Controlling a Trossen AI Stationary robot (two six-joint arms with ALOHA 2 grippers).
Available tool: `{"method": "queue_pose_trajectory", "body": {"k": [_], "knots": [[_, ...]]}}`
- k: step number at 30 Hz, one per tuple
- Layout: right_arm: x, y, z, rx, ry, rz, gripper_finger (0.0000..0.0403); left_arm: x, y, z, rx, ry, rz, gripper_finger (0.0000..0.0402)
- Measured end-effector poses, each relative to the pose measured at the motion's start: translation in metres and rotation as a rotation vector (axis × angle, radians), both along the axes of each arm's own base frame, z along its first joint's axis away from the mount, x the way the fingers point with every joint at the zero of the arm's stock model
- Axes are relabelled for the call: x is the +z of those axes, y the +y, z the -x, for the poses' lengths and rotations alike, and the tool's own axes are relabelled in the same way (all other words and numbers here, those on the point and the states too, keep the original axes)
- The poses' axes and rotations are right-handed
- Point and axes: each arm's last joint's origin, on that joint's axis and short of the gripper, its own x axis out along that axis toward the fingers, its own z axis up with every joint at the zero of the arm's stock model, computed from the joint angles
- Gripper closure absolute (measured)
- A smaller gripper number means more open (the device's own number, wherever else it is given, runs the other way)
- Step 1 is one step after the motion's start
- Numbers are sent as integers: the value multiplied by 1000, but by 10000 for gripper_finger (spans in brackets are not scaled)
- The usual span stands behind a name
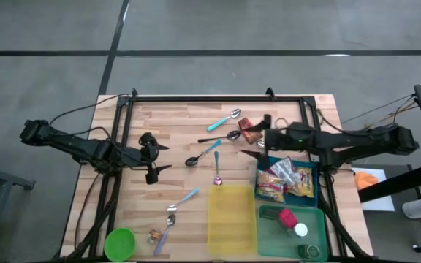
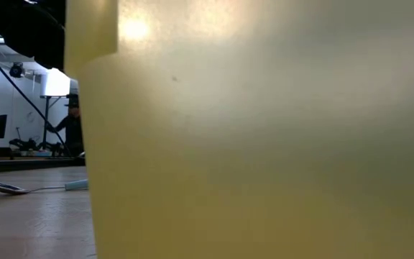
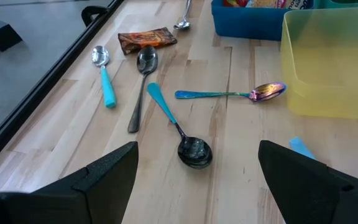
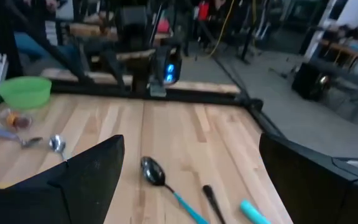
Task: Pick & Place Food Item
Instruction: Put the brown seasoning bottle into the green bin
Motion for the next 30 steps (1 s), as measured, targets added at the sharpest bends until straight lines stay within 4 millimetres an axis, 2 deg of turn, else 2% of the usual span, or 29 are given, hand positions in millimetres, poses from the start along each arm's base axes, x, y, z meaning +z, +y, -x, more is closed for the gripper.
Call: {"method": "queue_pose_trajectory", "body": {"k": [5,11,30], "knots": [[2,1,26,12,-67,-9,33,0,0,0,0,0,0,66],[7,4,41,73,-116,-10,33,0,0,0,0,-1,0,66],[7,4,42,70,-117,-9,33,0,0,0,0,0,0,66]]}}
